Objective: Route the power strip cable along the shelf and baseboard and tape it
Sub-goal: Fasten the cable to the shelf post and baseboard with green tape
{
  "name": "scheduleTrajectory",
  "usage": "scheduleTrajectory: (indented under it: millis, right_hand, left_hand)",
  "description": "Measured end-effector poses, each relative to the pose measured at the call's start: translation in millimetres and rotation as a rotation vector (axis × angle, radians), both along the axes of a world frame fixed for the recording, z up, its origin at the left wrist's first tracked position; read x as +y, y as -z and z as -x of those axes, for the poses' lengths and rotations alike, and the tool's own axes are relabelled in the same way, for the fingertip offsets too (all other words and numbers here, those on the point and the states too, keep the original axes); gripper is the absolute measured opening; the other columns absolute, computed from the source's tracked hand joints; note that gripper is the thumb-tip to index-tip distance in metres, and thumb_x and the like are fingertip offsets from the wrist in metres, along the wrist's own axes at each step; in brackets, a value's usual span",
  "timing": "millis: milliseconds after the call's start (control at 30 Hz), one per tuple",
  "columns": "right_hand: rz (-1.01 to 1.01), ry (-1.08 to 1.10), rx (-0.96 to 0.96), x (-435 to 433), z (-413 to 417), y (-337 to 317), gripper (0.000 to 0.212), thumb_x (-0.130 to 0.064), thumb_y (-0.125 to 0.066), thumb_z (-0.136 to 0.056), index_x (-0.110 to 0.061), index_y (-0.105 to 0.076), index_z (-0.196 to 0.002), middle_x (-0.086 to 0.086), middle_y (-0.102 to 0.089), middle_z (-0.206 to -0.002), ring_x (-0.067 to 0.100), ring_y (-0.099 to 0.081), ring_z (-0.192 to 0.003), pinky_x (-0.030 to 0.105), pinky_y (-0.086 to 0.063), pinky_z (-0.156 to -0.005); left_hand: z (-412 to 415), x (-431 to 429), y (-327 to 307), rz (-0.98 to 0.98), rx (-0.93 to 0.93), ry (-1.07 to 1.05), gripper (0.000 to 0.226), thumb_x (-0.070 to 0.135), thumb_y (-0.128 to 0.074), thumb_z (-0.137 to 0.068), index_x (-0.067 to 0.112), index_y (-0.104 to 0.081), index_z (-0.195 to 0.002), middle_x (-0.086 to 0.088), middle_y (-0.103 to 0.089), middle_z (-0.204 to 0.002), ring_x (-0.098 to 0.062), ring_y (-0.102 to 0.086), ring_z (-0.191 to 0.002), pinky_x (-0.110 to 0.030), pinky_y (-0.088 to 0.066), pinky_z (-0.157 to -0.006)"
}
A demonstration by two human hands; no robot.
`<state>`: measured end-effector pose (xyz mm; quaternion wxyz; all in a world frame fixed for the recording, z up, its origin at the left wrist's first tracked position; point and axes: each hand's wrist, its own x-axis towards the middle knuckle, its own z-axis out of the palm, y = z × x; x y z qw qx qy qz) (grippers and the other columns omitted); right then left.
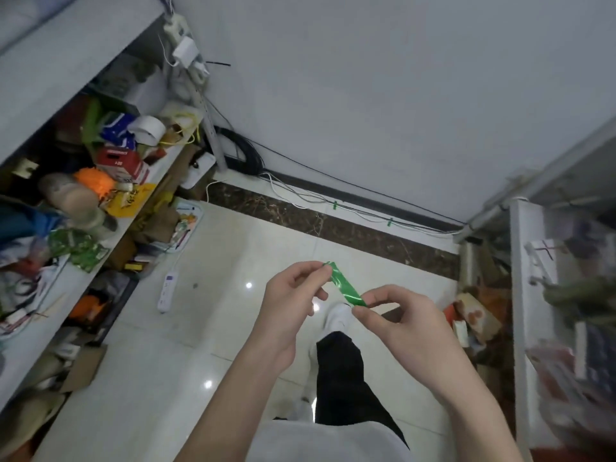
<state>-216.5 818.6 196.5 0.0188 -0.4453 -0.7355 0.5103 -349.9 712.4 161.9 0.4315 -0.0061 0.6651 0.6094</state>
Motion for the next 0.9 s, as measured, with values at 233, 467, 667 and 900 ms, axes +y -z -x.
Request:
scheduleTrajectory:
  millis: [233,467,667,900]
  right_hand:
    - [0.21,0.185,0.139,120.1,130.0,41.1,0.007,-0.017,-0.08,-0.084,-0.024,-0.079,-0.086,-0.011,-0.071,-0.073,0.002,-0.057,-0.058,0.012,-0.046,-0.057]
    - [0.311,0.107,0.111,206.1,264.1,59.2,0.009,-0.014,-0.08,-0.084,-0.023,-0.079,-0.086,-0.01,-0.072,-0.07,-0.003,-0.054,-0.056,0.011,-0.044,-0.056]
    - [0.416,0.109,0.092,240.5,377.1,117.5,0.007,-0.018,-0.077,-0.087,-0.023,-0.079,-0.082,-0.01,-0.068,-0.068,0.003,-0.056,-0.057,0.019,-0.041,-0.06]
    - [0.434,0.134,0.131,272.8,501.4,263.1,0.006,-0.01,-0.078,-0.084,-0.016,-0.08,-0.083,0.001,-0.071,-0.071,0.002,-0.052,-0.054,0.011,-0.046,-0.056]
  left_hand:
    - [105.2,112.2,20.0,0.042,0.008,-0.237,0.015,0.03,-0.075,-0.089,0.02,-0.076,-0.1,0.004,-0.064,-0.075,-0.006,-0.058,-0.071,-0.029,-0.044,-0.072]
    - [216.7,179.3,36.9,0.098,0.012,-0.4,0.014,0.023,-0.07,-0.093,0.032,-0.077,-0.101,0.014,-0.064,-0.071,0.003,-0.057,-0.066,-0.025,-0.048,-0.075]
    - [320.1,201.2,92.8,0.15,0.011,-0.435,0.009,0.016,-0.068,-0.094,0.021,-0.075,-0.097,0.011,-0.066,-0.07,0.002,-0.058,-0.063,-0.014,-0.049,-0.064]
    - [441.4,227.1,234.3,0.207,-0.027,-0.383,0.008,0.012,-0.068,-0.092,0.018,-0.073,-0.093,0.004,-0.064,-0.072,-0.002,-0.056,-0.06,-0.022,-0.045,-0.067]
